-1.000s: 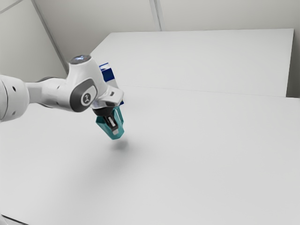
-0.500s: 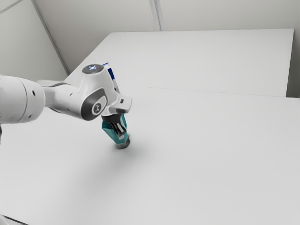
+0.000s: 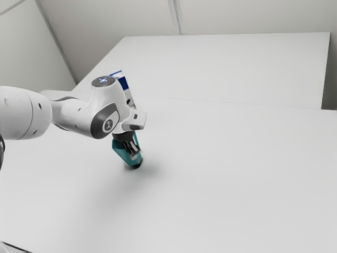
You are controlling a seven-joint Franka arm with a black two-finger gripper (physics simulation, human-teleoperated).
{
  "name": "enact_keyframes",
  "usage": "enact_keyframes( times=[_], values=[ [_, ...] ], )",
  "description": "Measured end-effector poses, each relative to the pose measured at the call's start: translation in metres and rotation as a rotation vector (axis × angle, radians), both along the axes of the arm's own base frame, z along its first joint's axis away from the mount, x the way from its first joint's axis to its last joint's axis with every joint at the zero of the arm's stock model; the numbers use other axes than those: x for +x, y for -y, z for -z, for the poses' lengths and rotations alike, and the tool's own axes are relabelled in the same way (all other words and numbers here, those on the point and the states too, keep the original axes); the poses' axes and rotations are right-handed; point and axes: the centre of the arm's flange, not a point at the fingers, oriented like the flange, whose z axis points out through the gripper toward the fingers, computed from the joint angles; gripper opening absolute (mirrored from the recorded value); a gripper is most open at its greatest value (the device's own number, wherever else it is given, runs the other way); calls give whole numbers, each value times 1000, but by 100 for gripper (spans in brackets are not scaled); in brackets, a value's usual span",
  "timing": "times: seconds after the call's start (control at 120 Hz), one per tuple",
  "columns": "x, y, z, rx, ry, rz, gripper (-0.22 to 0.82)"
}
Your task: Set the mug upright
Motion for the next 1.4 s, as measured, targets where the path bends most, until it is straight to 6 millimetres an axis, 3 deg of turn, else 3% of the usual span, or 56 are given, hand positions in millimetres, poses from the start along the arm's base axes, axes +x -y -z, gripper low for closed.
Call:
enact_keyframes(
  times=[0.292, 0.875, 1.133, 1.4],
  values=[
    [0, 0, 0, -10, -1, -18, -6],
    [4, 2, -14, -28, 24, -22, 33],
    [11, 7, -42, -57, 63, -27, 42],
    [29, 19, -97, -85, 112, -27, 48]
  ],
)
